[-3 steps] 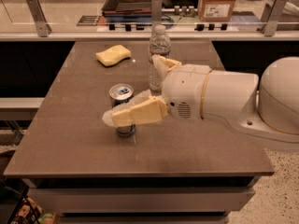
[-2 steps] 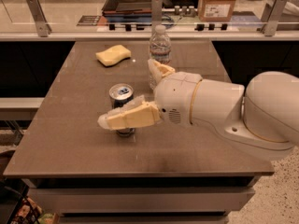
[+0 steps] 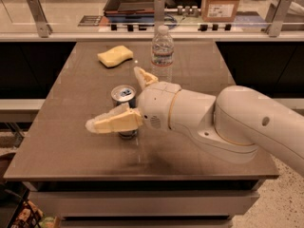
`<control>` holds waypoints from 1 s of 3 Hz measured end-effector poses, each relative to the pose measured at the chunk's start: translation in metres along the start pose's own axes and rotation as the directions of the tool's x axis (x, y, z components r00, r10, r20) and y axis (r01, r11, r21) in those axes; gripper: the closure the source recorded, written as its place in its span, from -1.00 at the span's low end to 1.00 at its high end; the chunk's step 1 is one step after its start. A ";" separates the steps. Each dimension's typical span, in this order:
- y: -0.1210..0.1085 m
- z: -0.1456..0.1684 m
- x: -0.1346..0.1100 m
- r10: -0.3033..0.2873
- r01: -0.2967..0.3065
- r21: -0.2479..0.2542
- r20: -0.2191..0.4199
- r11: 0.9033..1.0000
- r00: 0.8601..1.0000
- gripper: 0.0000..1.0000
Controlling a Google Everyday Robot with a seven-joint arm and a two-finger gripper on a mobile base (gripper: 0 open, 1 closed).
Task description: Pick redbull can
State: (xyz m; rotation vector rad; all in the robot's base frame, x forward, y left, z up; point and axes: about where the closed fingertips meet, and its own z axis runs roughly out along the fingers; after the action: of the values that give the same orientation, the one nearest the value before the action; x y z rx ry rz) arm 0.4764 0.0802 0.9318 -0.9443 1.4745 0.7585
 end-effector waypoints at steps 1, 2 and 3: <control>0.014 0.008 0.033 0.063 -0.063 0.010 0.018 0.998 0.998 -1.00; 0.014 0.007 0.034 0.064 -0.065 0.013 0.017 0.998 0.998 -1.00; 0.016 0.008 0.033 0.061 -0.061 0.010 0.017 0.998 0.998 -0.66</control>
Offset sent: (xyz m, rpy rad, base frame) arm -0.0180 -0.0049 -0.0595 0.0696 0.0879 -0.0630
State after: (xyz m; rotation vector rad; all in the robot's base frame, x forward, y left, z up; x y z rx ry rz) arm 0.4658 0.0899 0.8972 -0.8859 1.4975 0.8005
